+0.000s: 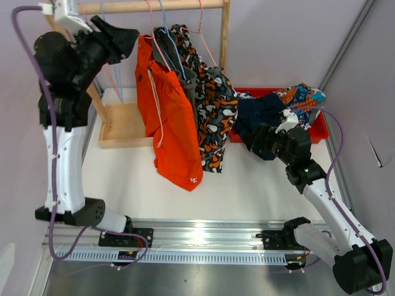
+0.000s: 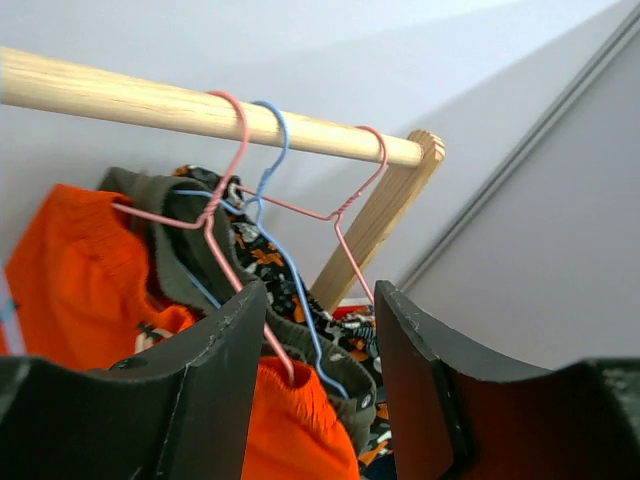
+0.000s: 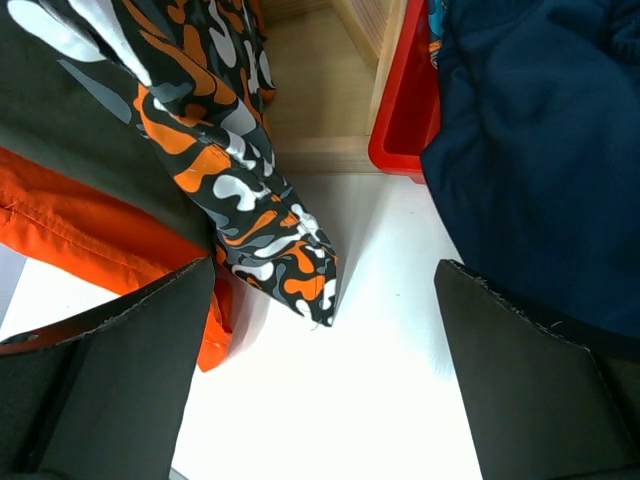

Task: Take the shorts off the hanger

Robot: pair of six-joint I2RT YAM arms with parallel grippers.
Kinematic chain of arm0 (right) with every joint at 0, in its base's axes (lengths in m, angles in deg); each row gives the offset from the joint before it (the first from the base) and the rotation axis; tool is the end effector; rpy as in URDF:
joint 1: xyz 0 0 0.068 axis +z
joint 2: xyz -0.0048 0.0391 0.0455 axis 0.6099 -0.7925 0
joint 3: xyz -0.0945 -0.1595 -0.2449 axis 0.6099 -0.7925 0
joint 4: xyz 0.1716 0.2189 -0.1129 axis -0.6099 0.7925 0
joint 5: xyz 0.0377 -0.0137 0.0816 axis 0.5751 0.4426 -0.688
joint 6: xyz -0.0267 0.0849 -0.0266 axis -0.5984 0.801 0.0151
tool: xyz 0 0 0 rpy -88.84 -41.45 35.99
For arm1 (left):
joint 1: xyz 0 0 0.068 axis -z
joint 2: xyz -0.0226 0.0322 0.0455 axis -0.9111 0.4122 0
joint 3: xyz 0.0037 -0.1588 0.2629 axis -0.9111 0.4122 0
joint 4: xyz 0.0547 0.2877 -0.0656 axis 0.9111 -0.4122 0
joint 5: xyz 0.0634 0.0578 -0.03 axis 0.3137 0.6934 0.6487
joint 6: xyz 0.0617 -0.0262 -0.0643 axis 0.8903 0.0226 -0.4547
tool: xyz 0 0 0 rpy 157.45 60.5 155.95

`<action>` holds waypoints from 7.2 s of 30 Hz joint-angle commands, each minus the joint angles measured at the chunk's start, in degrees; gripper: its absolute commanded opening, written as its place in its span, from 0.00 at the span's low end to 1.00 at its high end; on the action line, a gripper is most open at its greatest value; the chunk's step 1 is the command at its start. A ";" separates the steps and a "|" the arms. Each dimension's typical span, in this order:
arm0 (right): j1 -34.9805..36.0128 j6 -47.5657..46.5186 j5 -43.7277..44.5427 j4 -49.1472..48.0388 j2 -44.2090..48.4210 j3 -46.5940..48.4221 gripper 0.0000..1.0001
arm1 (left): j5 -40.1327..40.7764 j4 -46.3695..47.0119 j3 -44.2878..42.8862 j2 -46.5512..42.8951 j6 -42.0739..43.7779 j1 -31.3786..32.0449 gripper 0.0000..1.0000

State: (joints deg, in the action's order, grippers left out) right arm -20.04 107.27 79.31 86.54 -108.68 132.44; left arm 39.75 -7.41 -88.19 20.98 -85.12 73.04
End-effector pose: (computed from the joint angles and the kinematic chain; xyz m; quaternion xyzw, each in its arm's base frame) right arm 0.2681 0.0993 0.3165 -0.0163 0.7986 0.2662 0.5395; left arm 0.2989 -0.0586 0.6748 -0.0339 0.6422 -0.3136 0.6986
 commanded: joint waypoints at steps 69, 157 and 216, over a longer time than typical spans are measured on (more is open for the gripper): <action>48.99 -13.01 13.10 -8.86 -26.88 44.21 0.99 | 8.11 -6.88 -0.54 2.40 0.63 8.27 0.00; 88.37 -3.78 38.50 -16.23 -50.90 17.16 0.00 | -7.26 -8.74 70.91 -19.05 8.80 27.77 0.59; 91.44 -1.14 49.75 -21.61 -45.89 8.80 0.00 | 1.34 -16.26 41.13 -4.69 1.24 48.79 0.00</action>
State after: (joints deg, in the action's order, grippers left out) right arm 69.59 105.85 124.86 66.21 -157.37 140.88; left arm 38.81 -19.28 -39.61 24.24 -85.03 121.47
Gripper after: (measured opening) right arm 0.014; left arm 0.037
